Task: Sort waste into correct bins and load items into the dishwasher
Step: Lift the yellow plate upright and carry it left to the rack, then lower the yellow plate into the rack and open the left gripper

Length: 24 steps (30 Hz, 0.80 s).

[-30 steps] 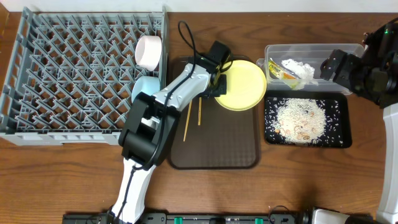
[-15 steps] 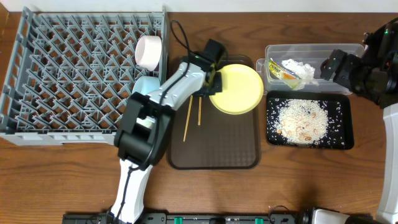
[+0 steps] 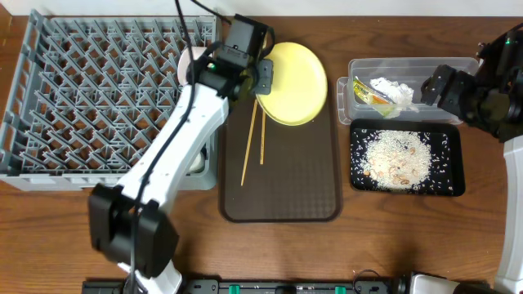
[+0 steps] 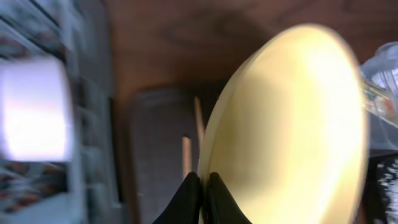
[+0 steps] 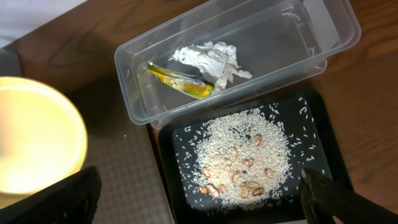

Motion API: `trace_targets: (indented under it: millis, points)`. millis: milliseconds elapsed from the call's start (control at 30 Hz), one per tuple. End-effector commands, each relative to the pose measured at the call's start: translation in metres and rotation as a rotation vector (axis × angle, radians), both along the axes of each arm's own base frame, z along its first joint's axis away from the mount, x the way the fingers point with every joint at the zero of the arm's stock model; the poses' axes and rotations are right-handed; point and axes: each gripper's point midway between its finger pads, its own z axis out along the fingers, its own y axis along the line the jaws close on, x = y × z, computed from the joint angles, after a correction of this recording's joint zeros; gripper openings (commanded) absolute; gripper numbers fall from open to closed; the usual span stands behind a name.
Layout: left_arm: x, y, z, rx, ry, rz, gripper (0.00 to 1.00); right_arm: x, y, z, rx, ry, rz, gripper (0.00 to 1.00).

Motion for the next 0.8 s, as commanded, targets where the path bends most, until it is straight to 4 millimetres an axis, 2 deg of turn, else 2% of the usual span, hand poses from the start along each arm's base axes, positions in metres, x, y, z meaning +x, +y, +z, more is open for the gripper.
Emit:
trace_targets:
  millis: [0,333,600,767]
  points:
    - [0.006,0.029,0.018,0.192,-0.086,0.003,0.07,0.0,-0.002,-0.001,-0.007,0.004,0.0,0.99]
    - [0.016,0.105,0.058,0.59,-0.221,0.216,0.07,0.0,-0.002,-0.001,-0.007,0.004,0.0,0.99]
    - [0.034,0.138,0.1,0.657,-0.36,0.343,0.08,0.0,-0.002,-0.001,-0.007,0.004,0.0,0.99]
    - [0.045,0.16,0.116,0.68,-0.411,0.39,0.08,0.0,-0.002,-0.001,-0.007,0.004,0.0,0.99]
